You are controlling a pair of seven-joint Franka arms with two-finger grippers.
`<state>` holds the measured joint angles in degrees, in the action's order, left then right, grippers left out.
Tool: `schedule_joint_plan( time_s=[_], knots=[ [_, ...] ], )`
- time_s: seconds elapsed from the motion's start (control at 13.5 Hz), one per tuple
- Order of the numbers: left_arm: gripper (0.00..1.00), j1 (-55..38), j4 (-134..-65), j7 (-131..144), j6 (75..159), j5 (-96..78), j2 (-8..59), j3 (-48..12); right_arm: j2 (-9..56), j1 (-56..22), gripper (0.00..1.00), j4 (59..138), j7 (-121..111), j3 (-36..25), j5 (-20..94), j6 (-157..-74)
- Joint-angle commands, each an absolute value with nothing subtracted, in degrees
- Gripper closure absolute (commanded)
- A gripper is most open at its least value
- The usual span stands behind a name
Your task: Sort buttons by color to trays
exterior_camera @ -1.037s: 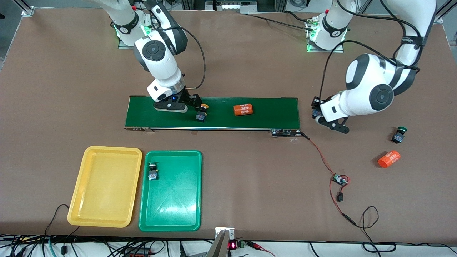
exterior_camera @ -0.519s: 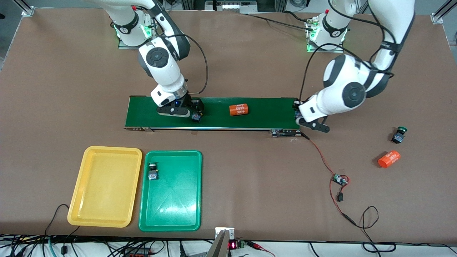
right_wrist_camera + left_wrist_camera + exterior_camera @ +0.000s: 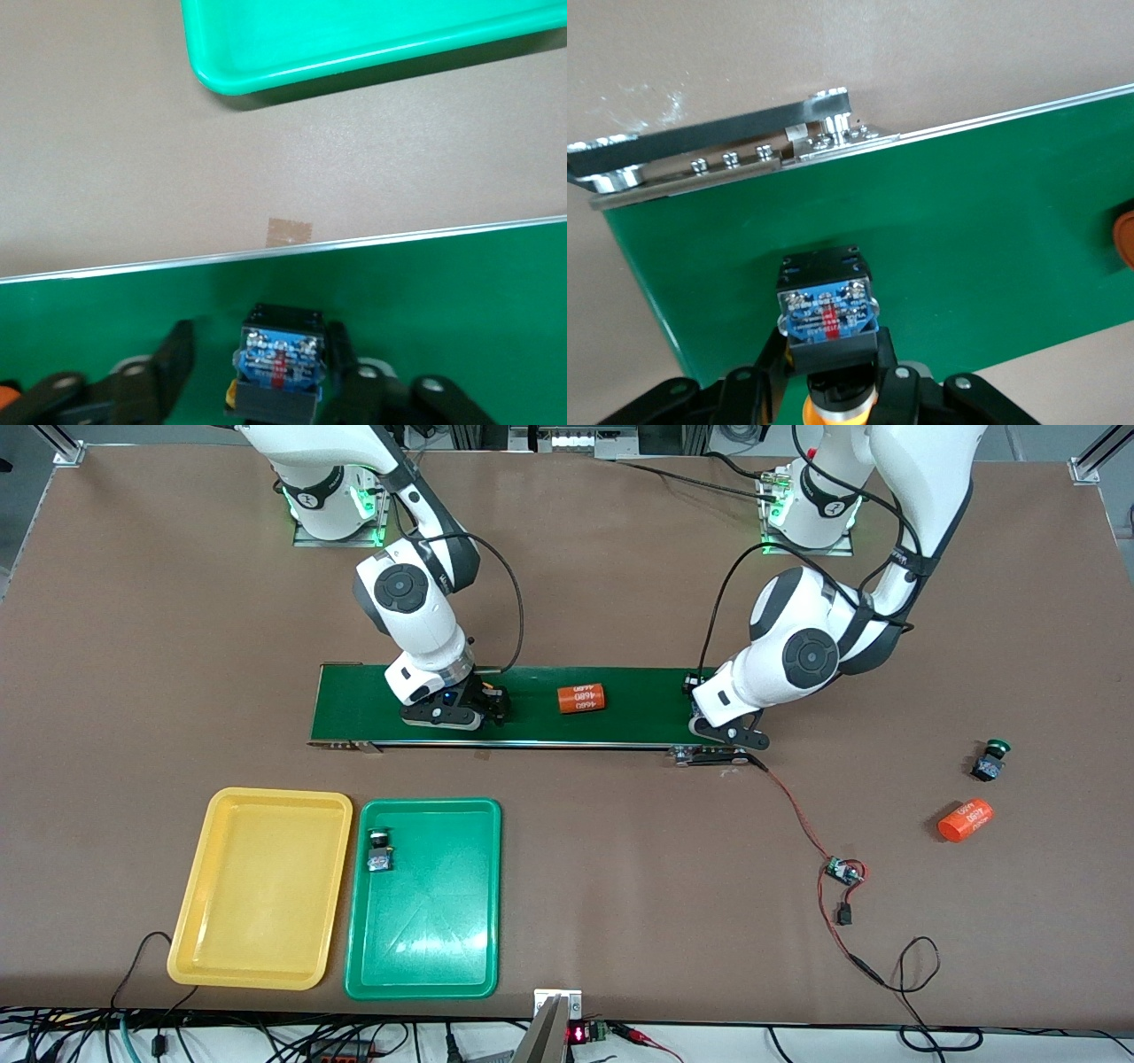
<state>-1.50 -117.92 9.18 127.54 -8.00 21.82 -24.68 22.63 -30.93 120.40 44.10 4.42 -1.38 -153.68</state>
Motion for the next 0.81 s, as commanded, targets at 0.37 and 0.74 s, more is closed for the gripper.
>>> schedule_joint_plan(
  time_s=[0.37,0.74],
  knots=[
    [0.0,-2.5,-116.8,8.7,127.9,-9.0,22.4,-23.9,20.5,-28.3,1.0,116.4,41.8,3.6,-2.4,-147.3],
    [0.0,6.5,-114.7,7.7,127.1,-8.6,18.4,-23.3,20.8,-18.5,1.0,101.7,24.1,3.6,-1.9,-124.7]
  ],
)
